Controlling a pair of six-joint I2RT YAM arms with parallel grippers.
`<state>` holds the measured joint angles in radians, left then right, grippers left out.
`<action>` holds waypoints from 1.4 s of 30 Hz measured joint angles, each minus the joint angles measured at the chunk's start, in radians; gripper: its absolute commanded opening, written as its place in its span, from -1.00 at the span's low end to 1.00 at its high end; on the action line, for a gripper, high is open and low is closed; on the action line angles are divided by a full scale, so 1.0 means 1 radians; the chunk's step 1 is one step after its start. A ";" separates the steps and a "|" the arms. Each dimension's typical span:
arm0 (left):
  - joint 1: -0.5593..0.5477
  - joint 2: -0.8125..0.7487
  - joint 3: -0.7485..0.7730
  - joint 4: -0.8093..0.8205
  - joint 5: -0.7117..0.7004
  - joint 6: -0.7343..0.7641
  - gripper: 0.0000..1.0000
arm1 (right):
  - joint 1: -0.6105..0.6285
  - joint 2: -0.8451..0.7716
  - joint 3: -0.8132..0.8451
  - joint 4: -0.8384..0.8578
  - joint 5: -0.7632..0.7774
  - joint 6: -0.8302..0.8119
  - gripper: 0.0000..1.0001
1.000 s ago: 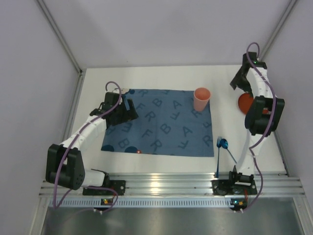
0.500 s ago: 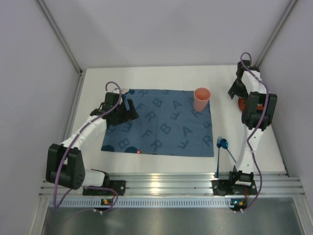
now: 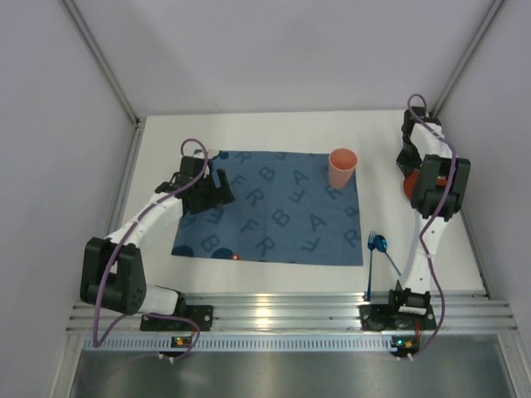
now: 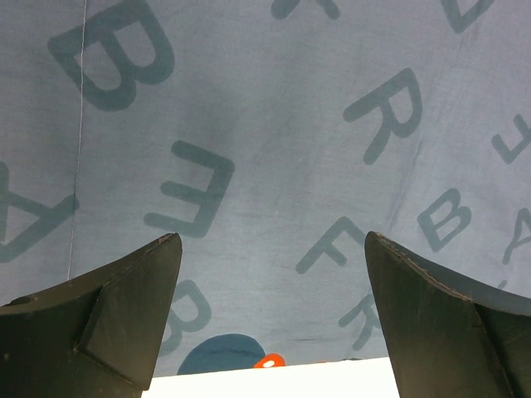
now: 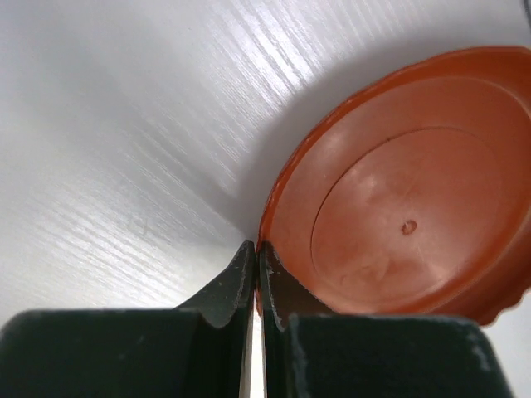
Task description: Set the dinner table for one person
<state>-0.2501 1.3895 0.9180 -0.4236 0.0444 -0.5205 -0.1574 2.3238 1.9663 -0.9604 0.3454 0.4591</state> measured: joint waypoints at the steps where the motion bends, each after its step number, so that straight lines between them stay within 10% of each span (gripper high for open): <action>1: 0.000 0.005 0.009 -0.006 -0.001 0.001 0.94 | 0.002 0.000 0.005 -0.008 0.008 -0.003 -1.00; 12: 0.000 0.019 0.130 -0.056 -0.031 0.000 0.95 | 0.164 -0.266 0.252 -0.165 0.211 -0.021 -1.00; 23: 0.001 -0.211 0.135 -0.201 -0.272 -0.080 0.98 | 1.156 -0.451 0.267 -0.130 0.259 -0.056 -1.00; 39: 0.001 -0.669 0.122 -0.529 -0.433 -0.206 0.98 | 1.201 -0.085 0.047 0.161 -0.135 -0.054 -0.99; 42: 0.001 -0.697 0.127 -0.582 -0.442 -0.216 0.97 | 1.199 -0.016 0.059 0.174 -0.166 -0.047 -0.27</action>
<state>-0.2493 0.6926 1.0447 -1.0058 -0.3973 -0.7368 1.0412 2.3077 2.0254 -0.7868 0.1791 0.4126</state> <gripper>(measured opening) 0.987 0.192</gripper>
